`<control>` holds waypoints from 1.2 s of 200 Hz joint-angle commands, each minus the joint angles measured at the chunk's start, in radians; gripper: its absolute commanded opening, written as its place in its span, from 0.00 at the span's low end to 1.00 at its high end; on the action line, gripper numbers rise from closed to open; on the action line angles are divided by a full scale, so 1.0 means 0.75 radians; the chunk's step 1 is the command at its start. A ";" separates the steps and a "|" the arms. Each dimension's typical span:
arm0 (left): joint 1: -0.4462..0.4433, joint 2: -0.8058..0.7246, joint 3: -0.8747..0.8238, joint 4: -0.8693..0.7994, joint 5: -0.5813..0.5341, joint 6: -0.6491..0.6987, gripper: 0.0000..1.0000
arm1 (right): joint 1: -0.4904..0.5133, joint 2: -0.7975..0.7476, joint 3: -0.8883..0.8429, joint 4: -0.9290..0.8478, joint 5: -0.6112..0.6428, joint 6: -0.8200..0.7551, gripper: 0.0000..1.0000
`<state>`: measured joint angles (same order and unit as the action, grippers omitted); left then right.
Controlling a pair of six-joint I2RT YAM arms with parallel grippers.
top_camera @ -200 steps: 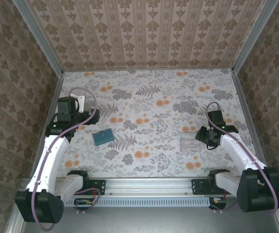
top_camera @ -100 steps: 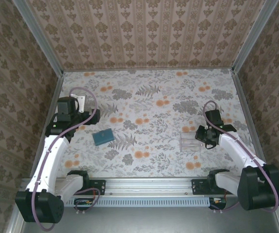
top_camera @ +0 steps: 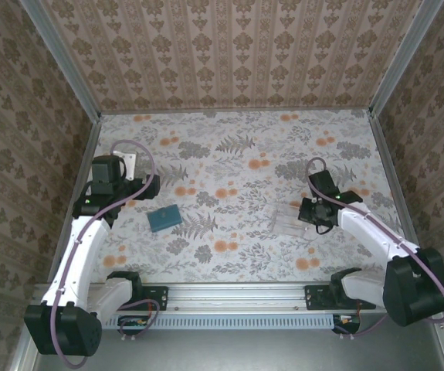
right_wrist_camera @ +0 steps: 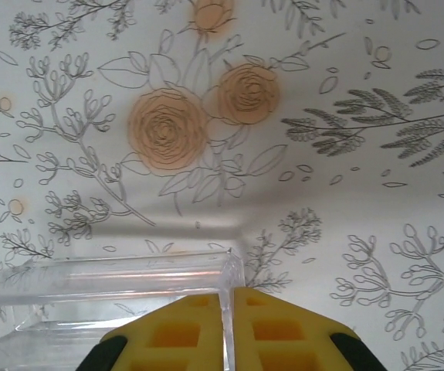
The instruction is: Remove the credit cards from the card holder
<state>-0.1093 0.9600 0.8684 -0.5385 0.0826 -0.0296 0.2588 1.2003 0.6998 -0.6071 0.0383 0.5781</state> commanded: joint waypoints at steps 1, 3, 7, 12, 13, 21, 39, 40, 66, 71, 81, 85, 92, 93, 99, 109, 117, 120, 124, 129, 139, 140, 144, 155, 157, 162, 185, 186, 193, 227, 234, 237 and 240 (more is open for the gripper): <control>0.009 -0.015 -0.011 0.016 0.026 0.006 1.00 | 0.062 0.036 0.082 -0.027 0.070 0.051 0.10; 0.010 -0.016 -0.012 0.016 0.025 0.005 1.00 | 0.069 0.041 0.088 -0.025 0.072 0.053 0.09; 0.009 -0.016 -0.013 0.016 0.024 0.007 1.00 | 0.080 0.052 0.100 -0.025 0.077 0.057 0.09; 0.011 -0.016 -0.012 0.018 0.023 0.005 1.00 | 0.093 0.068 0.117 -0.024 0.084 0.061 0.08; 0.011 -0.015 -0.011 0.018 0.023 0.005 1.00 | 0.096 0.070 0.121 -0.023 0.085 0.062 0.08; 0.010 -0.016 -0.013 0.020 0.020 0.005 1.00 | 0.119 0.098 0.151 -0.024 0.103 0.072 0.06; 0.002 -0.004 -0.018 0.019 0.011 -0.003 1.00 | 0.162 0.186 0.252 -0.041 0.137 0.080 0.00; 0.002 -0.003 -0.017 0.020 0.012 -0.004 1.00 | 0.164 0.193 0.259 -0.044 0.139 0.080 0.00; -0.014 0.035 -0.009 0.020 0.037 -0.017 1.00 | 0.223 0.364 0.441 -0.085 0.188 0.066 0.00; -0.013 0.040 -0.007 0.022 0.044 -0.020 1.00 | 0.233 0.399 0.479 -0.091 0.191 0.060 0.00; -0.016 0.049 -0.003 0.024 0.053 -0.024 1.00 | 0.253 0.468 0.561 -0.111 0.200 0.049 0.00; -0.015 0.052 -0.004 0.024 0.053 -0.025 1.00 | 0.261 0.497 0.597 -0.124 0.203 0.043 0.00; -0.015 0.052 -0.003 0.023 0.054 -0.028 1.00 | 0.273 0.552 0.667 -0.148 0.212 0.031 0.00; -0.015 0.052 -0.004 0.024 0.054 -0.027 1.00 | 0.275 0.561 0.676 -0.152 0.213 0.029 0.00; -0.015 0.053 -0.004 0.023 0.052 -0.026 1.00 | 0.285 0.607 0.736 -0.175 0.218 0.018 0.00; -0.018 0.054 -0.004 0.023 0.050 -0.029 1.00 | 0.300 0.688 0.833 -0.212 0.223 0.006 0.00; -0.020 0.057 -0.004 0.023 0.050 -0.029 1.00 | 0.309 0.748 0.908 -0.237 0.223 -0.004 0.00; -0.020 0.059 -0.004 0.022 0.049 -0.030 1.00 | 0.311 0.768 0.937 -0.249 0.222 -0.006 0.00; -0.020 0.061 -0.002 0.021 0.050 -0.028 1.00 | 0.314 0.802 0.976 -0.265 0.224 -0.010 0.00; -0.021 0.065 -0.001 0.019 0.050 -0.030 1.00 | 0.317 0.839 1.022 -0.285 0.227 -0.015 0.00; -0.021 0.075 0.005 0.009 0.043 -0.036 1.00 | 0.322 0.907 1.103 -0.324 0.230 -0.022 0.00; -0.021 0.077 0.006 0.008 0.043 -0.037 1.00 | 0.322 0.914 1.112 -0.327 0.231 -0.022 0.00; -0.022 0.083 0.011 0.002 0.044 -0.039 1.00 | 0.324 0.942 1.148 -0.339 0.231 -0.021 0.00; -0.021 0.102 0.020 -0.016 0.051 -0.040 1.00 | 0.324 1.005 1.231 -0.367 0.239 -0.025 0.00; -0.020 0.105 0.023 -0.019 0.053 -0.040 1.00 | 0.324 1.017 1.247 -0.371 0.240 -0.027 0.00; -0.022 0.113 0.026 -0.026 0.055 -0.045 1.00 | 0.325 1.044 1.279 -0.381 0.243 -0.032 0.00; -0.021 0.135 0.040 -0.043 0.068 -0.055 1.00 | 0.326 1.146 1.404 -0.411 0.245 -0.037 0.00; -0.022 0.135 0.041 -0.045 0.068 -0.055 1.00 | 0.326 1.151 1.407 -0.412 0.245 -0.037 0.00; -0.023 0.138 0.042 -0.049 0.068 -0.057 1.00 | 0.326 1.173 1.435 -0.409 0.230 -0.036 0.00; -0.024 0.174 0.066 -0.084 0.101 -0.050 1.00 | 0.326 1.257 1.517 -0.385 0.162 -0.045 0.00; -0.023 0.178 0.069 -0.089 0.101 -0.051 1.00 | 0.326 1.271 1.529 -0.383 0.158 -0.047 0.00; -0.022 0.178 0.069 -0.090 0.100 -0.051 1.00 | 0.326 1.279 1.536 -0.386 0.158 -0.047 0.00; -0.021 0.180 0.067 -0.091 0.100 -0.050 1.00 | 0.326 1.284 1.540 -0.387 0.159 -0.049 0.00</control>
<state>-0.1181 1.0828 0.8810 -0.5621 0.1329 -0.0528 0.5003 2.1288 1.7981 -0.8577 0.1783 0.5533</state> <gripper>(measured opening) 0.997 0.066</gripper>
